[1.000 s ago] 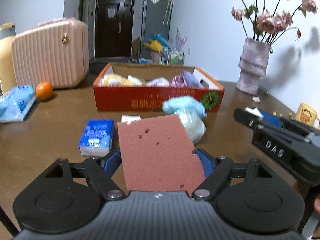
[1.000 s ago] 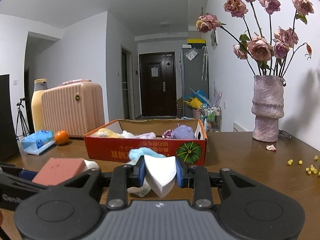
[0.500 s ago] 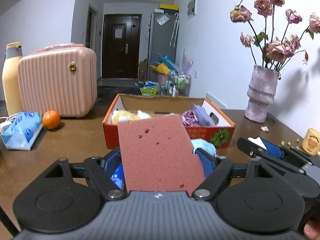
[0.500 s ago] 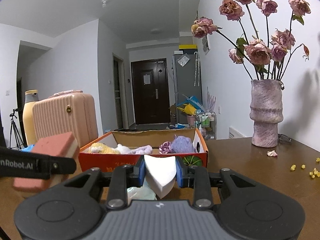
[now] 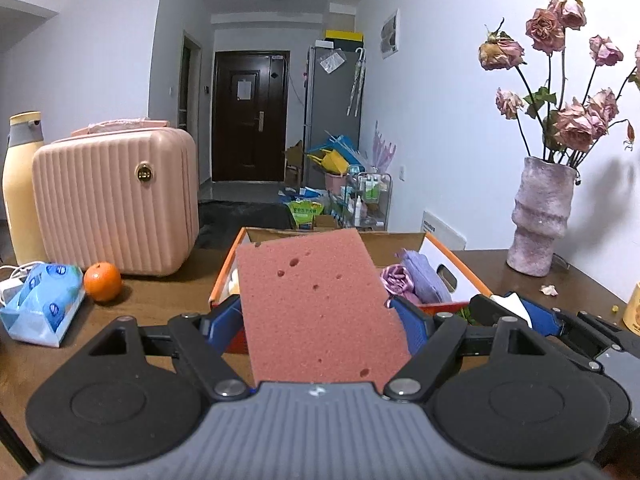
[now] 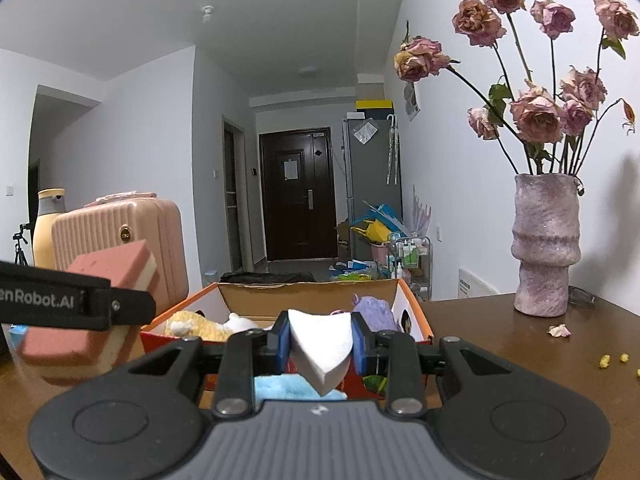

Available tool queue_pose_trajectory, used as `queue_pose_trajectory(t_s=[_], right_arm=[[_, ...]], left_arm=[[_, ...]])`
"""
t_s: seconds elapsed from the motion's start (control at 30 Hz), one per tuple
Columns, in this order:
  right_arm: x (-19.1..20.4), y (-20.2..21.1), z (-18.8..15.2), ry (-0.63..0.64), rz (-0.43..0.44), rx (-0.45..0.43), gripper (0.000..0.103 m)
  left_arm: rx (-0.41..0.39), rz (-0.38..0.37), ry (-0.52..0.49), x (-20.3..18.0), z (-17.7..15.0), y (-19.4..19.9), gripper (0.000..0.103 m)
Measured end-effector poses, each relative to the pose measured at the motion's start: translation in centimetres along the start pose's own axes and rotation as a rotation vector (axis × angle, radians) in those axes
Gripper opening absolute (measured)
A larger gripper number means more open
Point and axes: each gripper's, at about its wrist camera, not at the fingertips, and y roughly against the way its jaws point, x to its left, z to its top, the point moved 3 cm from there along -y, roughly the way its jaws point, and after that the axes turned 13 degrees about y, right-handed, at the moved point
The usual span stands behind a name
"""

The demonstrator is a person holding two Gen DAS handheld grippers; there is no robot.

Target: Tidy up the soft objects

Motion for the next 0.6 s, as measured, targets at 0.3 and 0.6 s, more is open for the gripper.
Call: queue_pose_trajectory(t_s=[0.3, 0.6], right_arm=[[-0.5, -3.0, 0.7, -0.01, -0.005, -0.004, 0.029], [-0.9, -5.7, 0.9, -0.007, -0.006, -0.003, 0.029]], left_arm=[[-0.009, 0.016, -0.007, 0.1, 0.8, -2.8, 0.081], [-0.031, 0.019, -0.016, -0.2, 1.9, -5.3, 0.081]])
